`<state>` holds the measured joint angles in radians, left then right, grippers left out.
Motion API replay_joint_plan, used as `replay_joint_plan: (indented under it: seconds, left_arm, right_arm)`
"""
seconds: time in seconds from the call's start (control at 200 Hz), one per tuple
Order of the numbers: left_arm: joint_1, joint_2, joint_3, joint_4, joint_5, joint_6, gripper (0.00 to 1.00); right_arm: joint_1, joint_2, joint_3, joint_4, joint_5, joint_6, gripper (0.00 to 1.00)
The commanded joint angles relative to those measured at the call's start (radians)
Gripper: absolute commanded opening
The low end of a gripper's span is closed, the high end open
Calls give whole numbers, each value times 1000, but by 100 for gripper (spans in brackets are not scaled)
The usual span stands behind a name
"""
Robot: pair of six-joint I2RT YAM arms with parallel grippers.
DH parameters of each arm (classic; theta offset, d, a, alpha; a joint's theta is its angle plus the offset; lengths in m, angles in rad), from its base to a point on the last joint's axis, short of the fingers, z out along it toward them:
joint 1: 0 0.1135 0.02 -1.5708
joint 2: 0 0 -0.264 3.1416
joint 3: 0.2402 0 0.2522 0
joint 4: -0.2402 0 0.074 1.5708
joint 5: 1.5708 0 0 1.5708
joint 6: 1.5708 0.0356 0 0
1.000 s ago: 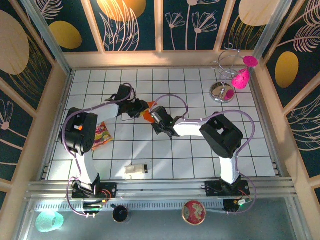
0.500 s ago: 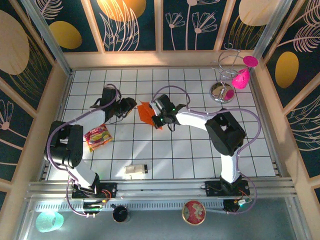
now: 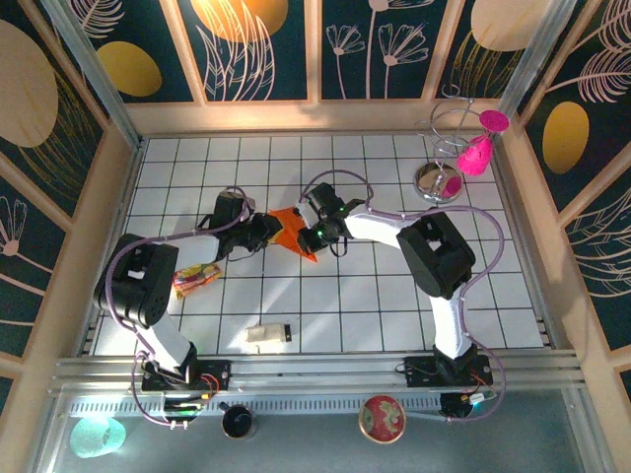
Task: Fold a paper plane with a square sheet of paper (pick it up from the middle)
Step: Fourth fold the wing at the center of the table.
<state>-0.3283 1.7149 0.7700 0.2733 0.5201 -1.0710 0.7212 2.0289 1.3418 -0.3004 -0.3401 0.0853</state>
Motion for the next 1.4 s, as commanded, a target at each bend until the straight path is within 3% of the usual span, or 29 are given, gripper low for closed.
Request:
replay_joint_plan:
  seconds: [0.0,0.746,1.056,1.226,1.392]
  left_arm:
    - [-11,38,-15,70,28,-24,23]
    - [-29,94,14,116,55,13,35]
    - [-41,111,54,83,44,50,43]
    - [-43,100,53,54,16,81,52]
    - [-44,106,65,24,4,103,52]
  right_arm:
    - [-21,21,37,-15,-79,17,0]
    - [-167,43,-129,267,-523,199,0]
    - [-201,68,-169,356,-616,289,0]
    - [-210,83,-178,384,-633,316,0]
    - [-212,89,-179,388,-637,323,0]
